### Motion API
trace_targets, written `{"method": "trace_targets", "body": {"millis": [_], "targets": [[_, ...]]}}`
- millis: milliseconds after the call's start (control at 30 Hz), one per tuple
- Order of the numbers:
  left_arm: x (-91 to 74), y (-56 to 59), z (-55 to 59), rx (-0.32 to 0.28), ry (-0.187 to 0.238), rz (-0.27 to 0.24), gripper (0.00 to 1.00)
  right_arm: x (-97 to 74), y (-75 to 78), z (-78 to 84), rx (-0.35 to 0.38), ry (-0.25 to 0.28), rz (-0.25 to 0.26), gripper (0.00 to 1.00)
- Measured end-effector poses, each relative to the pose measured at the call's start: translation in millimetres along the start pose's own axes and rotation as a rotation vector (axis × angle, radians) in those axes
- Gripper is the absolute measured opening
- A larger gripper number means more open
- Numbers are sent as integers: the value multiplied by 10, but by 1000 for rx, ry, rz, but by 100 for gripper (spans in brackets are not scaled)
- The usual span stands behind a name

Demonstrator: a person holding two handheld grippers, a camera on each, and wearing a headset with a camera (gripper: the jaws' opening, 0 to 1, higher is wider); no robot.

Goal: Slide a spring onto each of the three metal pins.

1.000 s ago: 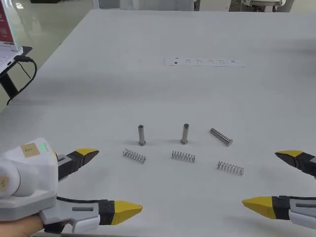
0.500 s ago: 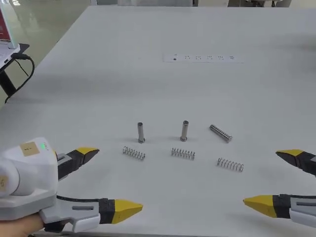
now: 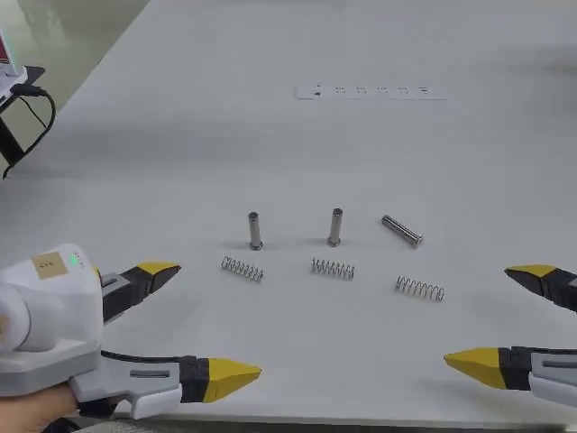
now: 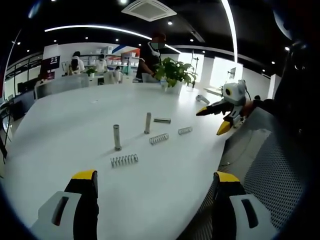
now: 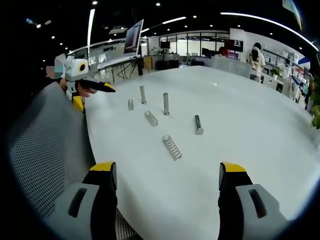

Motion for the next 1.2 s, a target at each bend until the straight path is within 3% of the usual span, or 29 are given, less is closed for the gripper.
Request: {"method": "trace_targets", "body": {"millis": [533, 1200], "targets": [[-16, -11, 4, -7, 0, -15, 92, -26, 46, -84, -6, 14, 13, 79], [-17, -63, -25, 5, 12, -24, 92, 90, 390, -532, -93, 19, 49, 69]]}}
Point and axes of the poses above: the centre of the closed fingertips' face, and the gripper's own axes: x roughly forward along the fingers, y roughly to its right, z roughly out of its underside, the point moved 2 cm from there along -x, roughly backward along the fingers, and after that the axes turned 1 degree about -z, right-handed, at the moved point
